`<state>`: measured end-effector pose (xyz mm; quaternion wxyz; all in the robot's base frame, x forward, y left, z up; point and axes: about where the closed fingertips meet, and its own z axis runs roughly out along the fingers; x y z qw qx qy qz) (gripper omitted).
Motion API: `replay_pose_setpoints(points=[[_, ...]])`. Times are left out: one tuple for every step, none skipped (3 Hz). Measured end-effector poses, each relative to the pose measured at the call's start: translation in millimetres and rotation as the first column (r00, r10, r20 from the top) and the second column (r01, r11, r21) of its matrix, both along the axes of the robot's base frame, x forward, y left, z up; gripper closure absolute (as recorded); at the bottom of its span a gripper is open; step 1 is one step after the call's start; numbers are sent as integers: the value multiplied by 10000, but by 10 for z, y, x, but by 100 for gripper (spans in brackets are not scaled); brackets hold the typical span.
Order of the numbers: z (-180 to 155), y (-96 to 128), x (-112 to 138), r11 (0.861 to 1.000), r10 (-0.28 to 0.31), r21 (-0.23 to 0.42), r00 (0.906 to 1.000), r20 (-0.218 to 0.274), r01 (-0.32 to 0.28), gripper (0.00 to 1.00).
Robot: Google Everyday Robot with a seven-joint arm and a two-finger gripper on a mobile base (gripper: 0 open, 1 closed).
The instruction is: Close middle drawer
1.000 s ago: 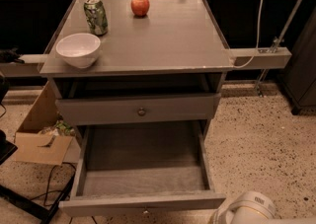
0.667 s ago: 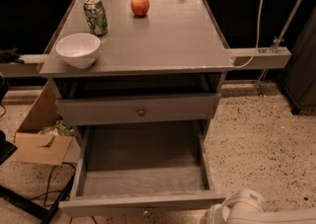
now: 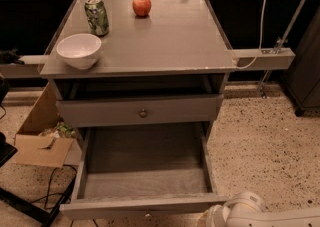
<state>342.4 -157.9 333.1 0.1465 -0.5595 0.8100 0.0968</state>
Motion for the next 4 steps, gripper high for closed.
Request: replay_pose_setpoints(points=[[-144,111,-41,9998,88,182,9999,-56,-87,100],[-379,332,56,9964,109,839,9992,391,-142,100],[-491,547,342,9916,600,1059,9887,1370,-748,100],[-497,653,441,9888,817,1101,9826,1666,-1008,100]])
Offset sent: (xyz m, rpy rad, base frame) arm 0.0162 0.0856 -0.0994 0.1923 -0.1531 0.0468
